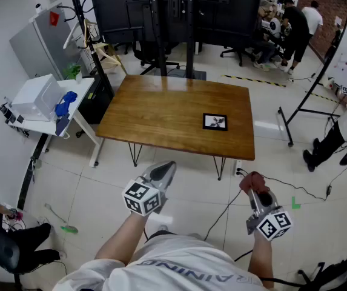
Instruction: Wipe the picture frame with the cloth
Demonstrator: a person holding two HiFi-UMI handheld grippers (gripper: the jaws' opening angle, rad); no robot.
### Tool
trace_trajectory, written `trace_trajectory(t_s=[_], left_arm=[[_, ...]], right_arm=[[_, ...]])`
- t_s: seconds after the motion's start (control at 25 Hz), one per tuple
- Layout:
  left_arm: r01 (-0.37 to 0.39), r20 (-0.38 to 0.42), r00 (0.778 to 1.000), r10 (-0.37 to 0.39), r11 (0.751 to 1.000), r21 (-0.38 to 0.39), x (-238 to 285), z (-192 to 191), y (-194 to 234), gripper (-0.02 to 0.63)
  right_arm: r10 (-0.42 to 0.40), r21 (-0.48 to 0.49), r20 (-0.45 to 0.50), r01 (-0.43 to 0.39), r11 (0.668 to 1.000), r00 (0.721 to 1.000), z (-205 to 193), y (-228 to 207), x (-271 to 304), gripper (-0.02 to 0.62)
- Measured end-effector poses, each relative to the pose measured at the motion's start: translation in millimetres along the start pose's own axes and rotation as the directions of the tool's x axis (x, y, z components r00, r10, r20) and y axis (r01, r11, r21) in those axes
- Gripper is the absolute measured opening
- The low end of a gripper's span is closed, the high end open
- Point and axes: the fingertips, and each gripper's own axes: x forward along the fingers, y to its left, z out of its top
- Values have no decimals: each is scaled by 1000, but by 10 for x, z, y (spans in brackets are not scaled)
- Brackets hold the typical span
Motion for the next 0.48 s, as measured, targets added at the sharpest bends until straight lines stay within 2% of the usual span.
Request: trace_trajectory(t_s=[0.2, 0.48], left_arm=[[-17, 6, 1000, 17, 1000, 2, 254, -19, -272, 6], [-23, -6, 1000, 23, 1000, 15, 491, -25, -299, 6]], right_arm=[[13, -11, -5, -13, 1000, 1000, 129, -386, -137, 115], [33, 28, -5, -33, 999, 999, 16, -549, -81, 115]])
